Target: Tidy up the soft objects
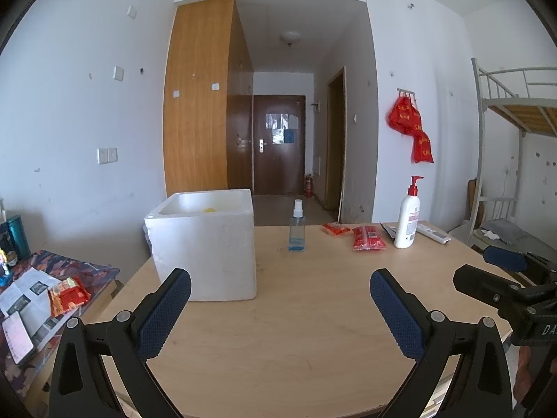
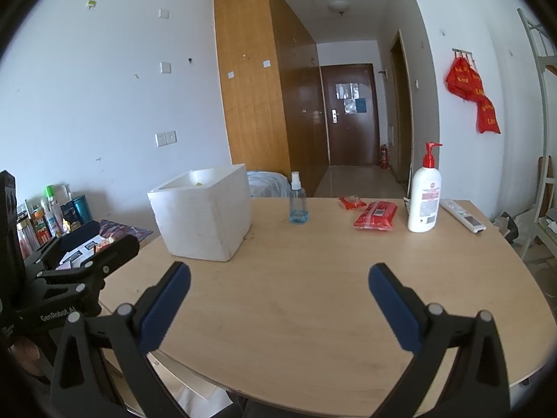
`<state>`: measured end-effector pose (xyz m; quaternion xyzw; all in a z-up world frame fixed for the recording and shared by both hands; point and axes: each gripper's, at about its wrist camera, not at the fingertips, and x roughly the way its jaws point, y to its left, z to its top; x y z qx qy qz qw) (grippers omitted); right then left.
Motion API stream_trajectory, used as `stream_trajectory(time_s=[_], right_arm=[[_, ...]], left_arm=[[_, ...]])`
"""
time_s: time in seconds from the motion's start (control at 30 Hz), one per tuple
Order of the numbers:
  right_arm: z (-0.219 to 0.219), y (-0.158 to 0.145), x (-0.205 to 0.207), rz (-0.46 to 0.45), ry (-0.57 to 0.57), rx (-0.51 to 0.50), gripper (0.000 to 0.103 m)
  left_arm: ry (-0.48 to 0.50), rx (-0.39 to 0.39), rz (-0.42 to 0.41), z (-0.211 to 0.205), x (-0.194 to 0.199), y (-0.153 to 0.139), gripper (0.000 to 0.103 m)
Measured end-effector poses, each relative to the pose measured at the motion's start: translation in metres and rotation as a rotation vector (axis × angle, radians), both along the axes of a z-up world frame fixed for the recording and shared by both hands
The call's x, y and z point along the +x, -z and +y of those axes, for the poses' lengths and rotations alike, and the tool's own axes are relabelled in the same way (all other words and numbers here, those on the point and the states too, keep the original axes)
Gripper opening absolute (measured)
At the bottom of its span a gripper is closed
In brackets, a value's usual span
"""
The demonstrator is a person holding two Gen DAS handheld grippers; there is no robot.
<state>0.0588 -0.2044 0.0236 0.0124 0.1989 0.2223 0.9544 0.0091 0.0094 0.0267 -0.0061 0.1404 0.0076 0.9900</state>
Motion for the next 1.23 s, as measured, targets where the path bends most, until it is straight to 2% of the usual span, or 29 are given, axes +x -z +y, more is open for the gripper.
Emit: stream_trajectory(time_s=[1.23], right_arm=[[0.0001, 0.0026, 0.0036, 0.011, -0.005, -0.002, 0.103]], left_arm=[[-0.025, 0.0, -0.011, 0.0014, 0.0009, 0.0012, 0.103]])
